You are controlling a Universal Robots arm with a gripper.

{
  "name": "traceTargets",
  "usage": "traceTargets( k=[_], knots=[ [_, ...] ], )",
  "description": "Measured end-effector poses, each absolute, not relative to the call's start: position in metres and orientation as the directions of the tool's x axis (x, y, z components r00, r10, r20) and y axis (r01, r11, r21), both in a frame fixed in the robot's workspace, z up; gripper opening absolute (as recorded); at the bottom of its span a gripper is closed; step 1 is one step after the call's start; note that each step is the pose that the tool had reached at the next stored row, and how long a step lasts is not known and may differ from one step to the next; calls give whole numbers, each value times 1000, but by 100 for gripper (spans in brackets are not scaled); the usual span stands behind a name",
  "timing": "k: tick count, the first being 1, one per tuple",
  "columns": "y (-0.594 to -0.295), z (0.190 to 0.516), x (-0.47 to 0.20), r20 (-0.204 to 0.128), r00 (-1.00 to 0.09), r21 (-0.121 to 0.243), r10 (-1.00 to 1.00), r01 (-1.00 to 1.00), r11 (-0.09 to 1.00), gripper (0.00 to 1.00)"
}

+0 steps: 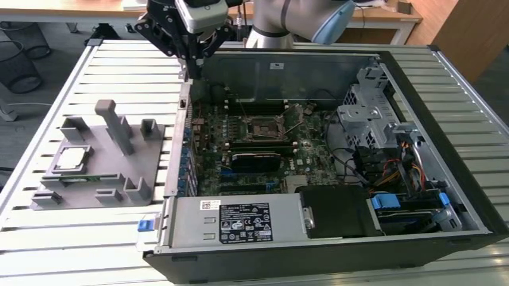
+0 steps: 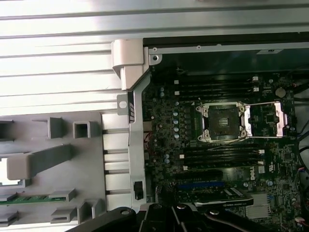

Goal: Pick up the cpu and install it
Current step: 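Reach for the cpu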

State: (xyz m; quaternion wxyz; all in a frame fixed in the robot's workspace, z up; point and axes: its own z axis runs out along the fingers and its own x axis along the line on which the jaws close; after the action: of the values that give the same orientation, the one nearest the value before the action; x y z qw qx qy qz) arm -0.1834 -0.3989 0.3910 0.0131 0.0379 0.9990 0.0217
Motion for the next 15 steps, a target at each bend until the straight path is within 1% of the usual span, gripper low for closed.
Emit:
traceTargets(
  k=[15],
  knots=[
    [-399,390,-193,-24,-997,44,76,75,996,11]
  ],
)
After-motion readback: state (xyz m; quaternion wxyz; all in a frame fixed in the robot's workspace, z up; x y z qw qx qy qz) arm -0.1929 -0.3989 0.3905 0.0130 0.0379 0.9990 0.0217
